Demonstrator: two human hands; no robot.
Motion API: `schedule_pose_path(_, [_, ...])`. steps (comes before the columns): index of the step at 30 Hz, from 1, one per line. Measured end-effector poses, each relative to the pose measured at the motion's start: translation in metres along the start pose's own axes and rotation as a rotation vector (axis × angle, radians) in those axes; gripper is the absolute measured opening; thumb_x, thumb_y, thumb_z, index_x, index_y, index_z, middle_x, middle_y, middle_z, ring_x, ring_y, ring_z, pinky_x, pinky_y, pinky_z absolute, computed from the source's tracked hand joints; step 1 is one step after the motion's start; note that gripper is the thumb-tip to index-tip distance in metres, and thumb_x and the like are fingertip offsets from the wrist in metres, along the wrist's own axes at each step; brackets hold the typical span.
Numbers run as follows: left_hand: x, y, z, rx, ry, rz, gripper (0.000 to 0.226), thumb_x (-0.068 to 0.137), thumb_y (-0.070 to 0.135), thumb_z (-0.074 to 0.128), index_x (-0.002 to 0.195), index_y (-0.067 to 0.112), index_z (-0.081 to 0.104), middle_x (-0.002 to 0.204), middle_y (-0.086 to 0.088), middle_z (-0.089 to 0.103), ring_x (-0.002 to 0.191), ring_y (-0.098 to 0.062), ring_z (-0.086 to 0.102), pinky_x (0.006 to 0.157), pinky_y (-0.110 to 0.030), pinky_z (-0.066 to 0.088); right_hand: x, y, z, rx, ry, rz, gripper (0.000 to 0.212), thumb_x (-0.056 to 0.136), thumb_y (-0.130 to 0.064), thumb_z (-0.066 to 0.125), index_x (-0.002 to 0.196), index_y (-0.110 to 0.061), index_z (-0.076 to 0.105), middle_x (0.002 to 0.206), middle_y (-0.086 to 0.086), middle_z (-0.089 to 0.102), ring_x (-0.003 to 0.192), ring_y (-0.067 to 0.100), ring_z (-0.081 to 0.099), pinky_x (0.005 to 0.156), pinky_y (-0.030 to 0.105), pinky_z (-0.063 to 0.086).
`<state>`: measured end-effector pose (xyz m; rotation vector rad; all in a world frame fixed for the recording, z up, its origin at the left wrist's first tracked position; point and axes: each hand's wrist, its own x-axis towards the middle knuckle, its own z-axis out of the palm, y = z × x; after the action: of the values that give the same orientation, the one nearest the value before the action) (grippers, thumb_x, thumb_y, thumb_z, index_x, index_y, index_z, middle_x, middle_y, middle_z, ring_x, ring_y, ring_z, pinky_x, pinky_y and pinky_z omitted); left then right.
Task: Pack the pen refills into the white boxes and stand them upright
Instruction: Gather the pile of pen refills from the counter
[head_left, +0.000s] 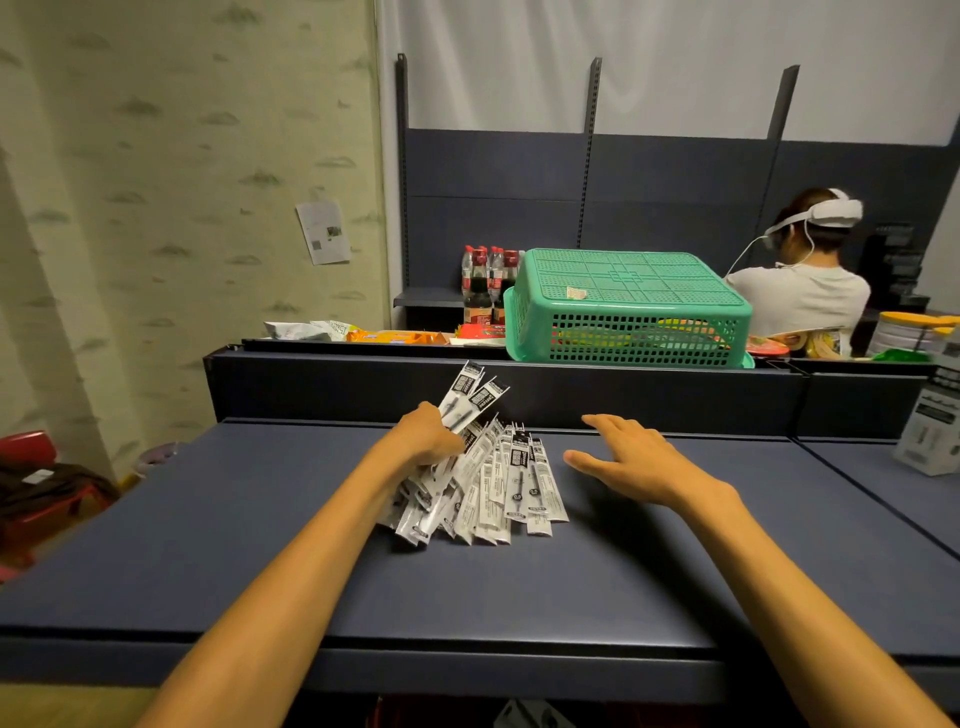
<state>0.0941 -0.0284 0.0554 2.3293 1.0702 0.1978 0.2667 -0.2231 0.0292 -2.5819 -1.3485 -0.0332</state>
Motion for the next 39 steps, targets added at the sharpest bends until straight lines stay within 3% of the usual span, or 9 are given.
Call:
schedule_pose_path(8, [-0.002, -0.012, 0.006, 0.009, 0.084, 0.123, 0.057, 0.089, 0.014, 0.058, 0.135, 0.0, 0.026, 0.115, -0.016, 0.053, 0.078, -0.017, 0.052, 0.053, -0.023, 0.038, -0.006, -0.008, 0.003, -0.044, 0.006, 0.015, 0.079, 0.09, -0.069, 0.038, 0.152, -0.023, 0.02, 0.158, 0.0, 0.025, 0.142, 0.021, 0.028, 0.116, 0.042, 0.023])
schedule_pose_path(12, [0.001, -0.017, 0.003, 0.057, 0.108, 0.172, 0.053, 0.089, 0.011, 0.058, 0.13, 0.001, 0.026, 0.107, -0.017, 0.054, 0.087, -0.026, 0.057, 0.052, -0.025, 0.037, -0.009, -0.012, 0.007, -0.042, 0.012, 0.038, 0.079, 0.089, -0.07, 0.038, 0.151, -0.024, 0.022, 0.157, 0.0, 0.026, 0.141, 0.021, 0.029, 0.116, 0.042, 0.024])
schedule_pose_path(15, [0.003, -0.023, -0.003, 0.035, 0.115, 0.194, 0.049, 0.087, 0.01, 0.058, 0.126, 0.002, 0.028, 0.104, -0.016, 0.055, 0.093, -0.03, 0.06, 0.061, -0.031, 0.043, -0.014, -0.014, 0.008, -0.036, 0.019, 0.071, 0.08, 0.088, -0.071, 0.037, 0.151, -0.026, 0.021, 0.158, -0.001, 0.025, 0.142, 0.021, 0.027, 0.116, 0.042, 0.024])
schedule_pose_path(18, [0.002, -0.028, -0.01, 0.006, 0.144, 0.23, 0.046, 0.086, 0.006, 0.057, 0.123, 0.001, 0.03, 0.095, -0.012, 0.057, 0.078, -0.024, 0.058, 0.06, -0.033, 0.048, -0.022, -0.016, 0.006, -0.054, 0.028, 0.085, 0.08, 0.088, -0.071, 0.038, 0.151, -0.024, 0.023, 0.157, -0.001, 0.026, 0.143, 0.02, 0.027, 0.116, 0.041, 0.023])
schedule_pose_path(20, [0.001, -0.031, -0.014, -0.001, 0.16, 0.261, 0.046, 0.086, 0.005, 0.055, 0.123, 0.001, 0.029, 0.09, -0.011, 0.056, 0.071, -0.021, 0.055, 0.053, -0.03, 0.043, -0.027, -0.017, 0.003, -0.056, 0.038, 0.096, 0.079, 0.089, -0.069, 0.039, 0.151, -0.023, 0.024, 0.157, -0.001, 0.027, 0.142, 0.02, 0.027, 0.115, 0.04, 0.023])
schedule_pose_path(25, [-0.001, -0.035, -0.026, -0.048, 0.171, 0.282, 0.042, 0.086, 0.007, 0.058, 0.119, 0.004, 0.031, 0.102, -0.012, 0.058, 0.08, -0.025, 0.06, 0.055, -0.029, 0.045, -0.035, -0.017, 0.003, -0.07, 0.033, 0.121, 0.081, 0.088, -0.071, 0.039, 0.151, -0.024, 0.023, 0.157, 0.001, 0.028, 0.142, 0.021, 0.029, 0.116, 0.04, 0.024])
schedule_pose_path(30, [-0.006, -0.033, -0.019, -0.044, 0.134, 0.292, 0.049, 0.087, 0.007, 0.056, 0.127, 0.001, 0.029, 0.087, -0.008, 0.056, 0.071, -0.019, 0.057, 0.053, -0.029, 0.046, -0.044, -0.016, 0.004, -0.11, 0.022, 0.122, 0.078, 0.09, -0.067, 0.039, 0.151, -0.02, 0.024, 0.156, 0.002, 0.029, 0.141, 0.022, 0.029, 0.114, 0.039, 0.023])
schedule_pose_path(35, [-0.017, -0.014, -0.004, -0.024, 0.102, 0.334, 0.037, 0.087, 0.009, 0.056, 0.115, 0.005, 0.032, 0.084, -0.009, 0.053, 0.067, -0.018, 0.052, 0.05, -0.028, 0.039, -0.05, -0.001, 0.003, -0.112, 0.026, 0.119, 0.079, 0.089, -0.069, 0.038, 0.151, -0.021, 0.025, 0.156, 0.002, 0.03, 0.14, 0.022, 0.03, 0.115, 0.04, 0.025])
schedule_pose_path(39, [-0.029, 0.018, 0.01, 0.011, 0.087, 0.358, 0.034, 0.085, 0.009, 0.056, 0.11, 0.007, 0.032, 0.089, -0.011, 0.056, 0.073, -0.023, 0.057, 0.055, -0.032, 0.044, -0.068, 0.026, -0.008, -0.125, 0.052, 0.116, 0.079, 0.088, -0.07, 0.035, 0.15, -0.023, 0.026, 0.155, 0.001, 0.032, 0.139, 0.022, 0.032, 0.113, 0.04, 0.025])
